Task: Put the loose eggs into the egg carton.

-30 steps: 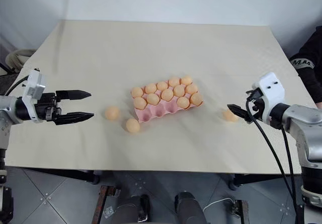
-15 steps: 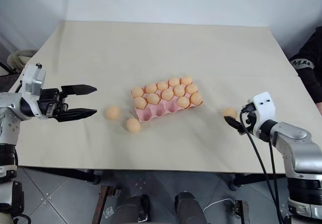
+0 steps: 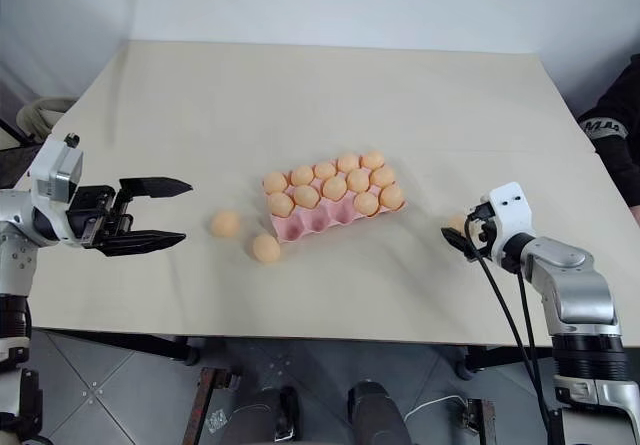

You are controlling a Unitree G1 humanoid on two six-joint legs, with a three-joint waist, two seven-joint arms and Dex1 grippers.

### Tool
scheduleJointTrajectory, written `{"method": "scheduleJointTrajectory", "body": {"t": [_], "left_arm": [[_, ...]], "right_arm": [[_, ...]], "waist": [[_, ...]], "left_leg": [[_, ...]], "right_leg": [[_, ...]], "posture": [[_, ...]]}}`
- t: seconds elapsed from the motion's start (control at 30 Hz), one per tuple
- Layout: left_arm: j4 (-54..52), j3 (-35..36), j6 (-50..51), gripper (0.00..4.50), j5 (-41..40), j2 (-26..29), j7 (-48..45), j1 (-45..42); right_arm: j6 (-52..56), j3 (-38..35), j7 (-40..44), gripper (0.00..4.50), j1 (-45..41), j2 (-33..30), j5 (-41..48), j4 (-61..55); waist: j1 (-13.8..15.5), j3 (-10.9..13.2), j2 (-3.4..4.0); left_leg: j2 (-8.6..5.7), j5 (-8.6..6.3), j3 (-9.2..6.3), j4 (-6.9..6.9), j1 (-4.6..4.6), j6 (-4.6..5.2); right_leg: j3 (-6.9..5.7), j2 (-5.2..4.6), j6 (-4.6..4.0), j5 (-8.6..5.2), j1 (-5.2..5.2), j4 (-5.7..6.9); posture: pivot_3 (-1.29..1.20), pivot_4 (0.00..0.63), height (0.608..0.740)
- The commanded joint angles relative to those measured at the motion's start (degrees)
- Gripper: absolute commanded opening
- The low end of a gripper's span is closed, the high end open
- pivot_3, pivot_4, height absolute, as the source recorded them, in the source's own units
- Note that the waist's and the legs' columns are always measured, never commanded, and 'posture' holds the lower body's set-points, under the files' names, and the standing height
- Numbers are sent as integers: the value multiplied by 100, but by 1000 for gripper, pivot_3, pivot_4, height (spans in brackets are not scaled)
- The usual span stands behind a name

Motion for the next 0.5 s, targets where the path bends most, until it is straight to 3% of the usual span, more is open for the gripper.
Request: {"method": "scheduleJointTrajectory", "body": {"t": [0.03, 0.13, 0.23, 0.5], "left_arm": [[-16, 25, -138, 4500, -111, 90, -421, -148], [13, -15, -187, 4500, -91, 67, -367, -186], [41, -50, -230, 4500, -56, 48, -303, -219], [135, -106, -319, 4500, -6, -3, -186, -297]], "right_arm": [[-23, -102, -69, 4445, -27, 52, 34, -144], [-33, -113, -84, 4072, -17, 87, 21, -155], [-43, -118, -64, 3192, -11, 105, 41, -221], [-24, -101, -70, 3192, -117, 112, 28, -164]], "waist": [[-13, 0, 0], [-17, 0, 0], [-12, 0, 0], [-17, 0, 0]], "left_leg": [[0, 0, 0, 0, 0, 0], [0, 0, 0, 0, 1, 0], [0, 0, 0, 1, 1, 0], [0, 0, 0, 1, 0, 0]], "right_leg": [[1, 0, 0, 0, 0, 0], [0, 0, 0, 0, 0, 3], [0, 0, 0, 0, 0, 2], [0, 0, 0, 0, 0, 2]], "posture": [[0, 150, 740], [0, 150, 740], [0, 150, 740], [0, 150, 740]]}}
